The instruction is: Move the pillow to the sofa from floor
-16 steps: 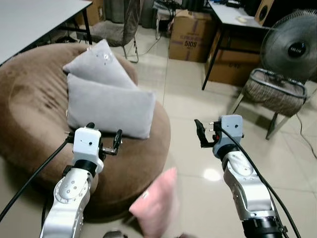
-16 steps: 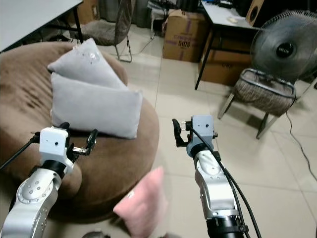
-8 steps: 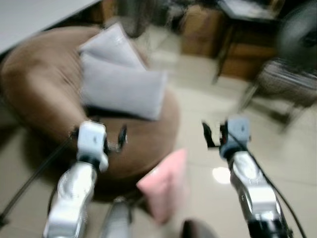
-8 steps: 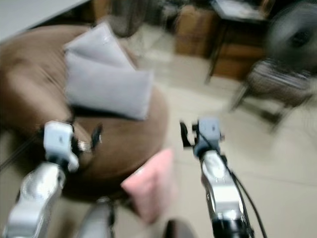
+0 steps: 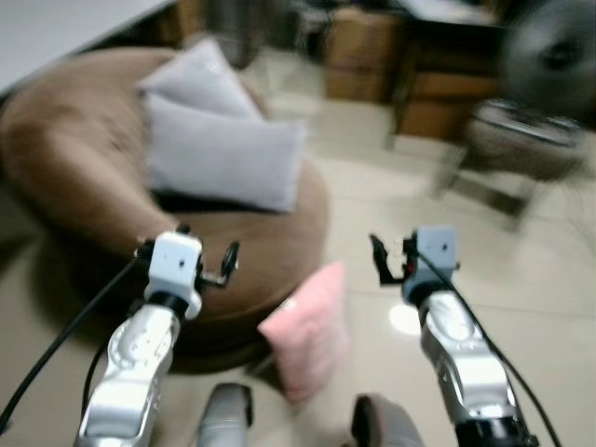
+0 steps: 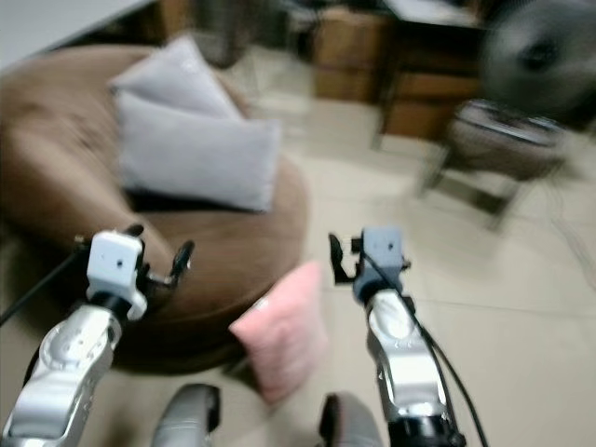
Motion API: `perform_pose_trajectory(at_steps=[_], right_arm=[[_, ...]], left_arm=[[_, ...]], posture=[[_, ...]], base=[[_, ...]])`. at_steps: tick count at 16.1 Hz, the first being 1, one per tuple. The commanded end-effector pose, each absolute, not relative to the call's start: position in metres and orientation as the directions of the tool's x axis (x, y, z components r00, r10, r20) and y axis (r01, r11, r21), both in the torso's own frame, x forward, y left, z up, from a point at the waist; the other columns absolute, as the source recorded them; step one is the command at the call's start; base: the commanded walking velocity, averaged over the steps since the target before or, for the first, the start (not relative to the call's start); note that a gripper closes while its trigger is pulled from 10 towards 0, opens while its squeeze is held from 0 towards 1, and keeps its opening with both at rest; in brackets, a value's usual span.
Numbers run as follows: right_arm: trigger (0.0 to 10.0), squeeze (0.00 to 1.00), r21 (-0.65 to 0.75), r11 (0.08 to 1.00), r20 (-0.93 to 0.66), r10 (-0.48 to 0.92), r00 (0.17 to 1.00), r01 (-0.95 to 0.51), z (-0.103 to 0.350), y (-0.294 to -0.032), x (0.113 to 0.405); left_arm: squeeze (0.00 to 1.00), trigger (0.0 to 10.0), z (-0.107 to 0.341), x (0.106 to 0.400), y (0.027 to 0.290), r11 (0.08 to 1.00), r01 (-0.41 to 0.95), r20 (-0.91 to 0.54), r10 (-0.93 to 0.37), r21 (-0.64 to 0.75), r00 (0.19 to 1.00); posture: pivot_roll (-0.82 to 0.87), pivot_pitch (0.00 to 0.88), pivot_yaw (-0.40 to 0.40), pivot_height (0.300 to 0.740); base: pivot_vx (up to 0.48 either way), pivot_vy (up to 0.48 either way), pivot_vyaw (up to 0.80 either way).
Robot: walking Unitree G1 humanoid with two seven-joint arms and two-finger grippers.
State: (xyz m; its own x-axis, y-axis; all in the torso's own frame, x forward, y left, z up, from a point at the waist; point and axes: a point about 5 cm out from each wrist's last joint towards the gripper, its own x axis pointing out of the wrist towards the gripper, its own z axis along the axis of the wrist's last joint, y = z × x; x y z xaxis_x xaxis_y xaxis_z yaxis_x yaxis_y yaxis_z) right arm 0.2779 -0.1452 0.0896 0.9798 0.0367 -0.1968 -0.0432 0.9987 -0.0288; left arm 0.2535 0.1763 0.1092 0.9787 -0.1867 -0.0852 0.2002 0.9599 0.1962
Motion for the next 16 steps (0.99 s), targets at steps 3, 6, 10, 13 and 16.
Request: perform_pose_trajectory(at_steps=[3, 6, 10, 13, 16], right_arm=[[10.0, 0.00, -0.046, 0.999, -0.192, 0.008, 0.981, -0.017, 0.0916, -0.1519, 0.2781], [10.0, 0.00, -0.047, 0.999, -0.193, 0.006, 0.981, -0.016, 0.0918, -0.1520, 0.2773], [10.0, 0.00, -0.056, 0.998, -0.202, 0.023, 0.979, -0.035, 0.0910, -0.1503, 0.2775], [10.0, 0.00, -0.061, 0.997, -0.205, 0.043, 0.978, -0.056, 0.0913, -0.1481, 0.2786], [10.0, 0.00, -0.070, 0.995, -0.206, 0.058, 0.977, -0.074, 0.0913, -0.1459, 0.2793]], left_arm=[[0.00, 10.0, 0.1097, 0.2546, 0.1723, 0.955, 0.220, -0.088, -0.206, 0.199, 0.975], [0.00, 10.0, 0.1093, 0.2536, 0.1722, 0.955, 0.220, -0.091, -0.205, 0.198, 0.974], [0.00, 10.0, 0.1073, 0.2524, 0.1762, 0.960, 0.188, -0.104, -0.169, 0.207, 0.980], [0.00, 10.0, 0.1088, 0.2536, 0.1756, 0.963, 0.187, -0.091, -0.172, 0.193, 0.981], [0.00, 10.0, 0.1082, 0.2535, 0.1742, 0.963, 0.194, -0.095, -0.179, 0.189, 0.979]], posture=[[0.06, 0.000, -0.035, 0.610], [0.06, 0.000, -0.035, 0.605], [0.06, 0.000, -0.043, 0.605], [0.06, 0.000, -0.048, 0.605], [0.06, 0.000, -0.050, 0.605]], base=[[0.000, 0.000, 0.00], [0.000, 0.000, 0.00], [0.000, 0.000, 0.00], [0.089, 0.000, 0.00], [0.311, 0.000, -0.68]])
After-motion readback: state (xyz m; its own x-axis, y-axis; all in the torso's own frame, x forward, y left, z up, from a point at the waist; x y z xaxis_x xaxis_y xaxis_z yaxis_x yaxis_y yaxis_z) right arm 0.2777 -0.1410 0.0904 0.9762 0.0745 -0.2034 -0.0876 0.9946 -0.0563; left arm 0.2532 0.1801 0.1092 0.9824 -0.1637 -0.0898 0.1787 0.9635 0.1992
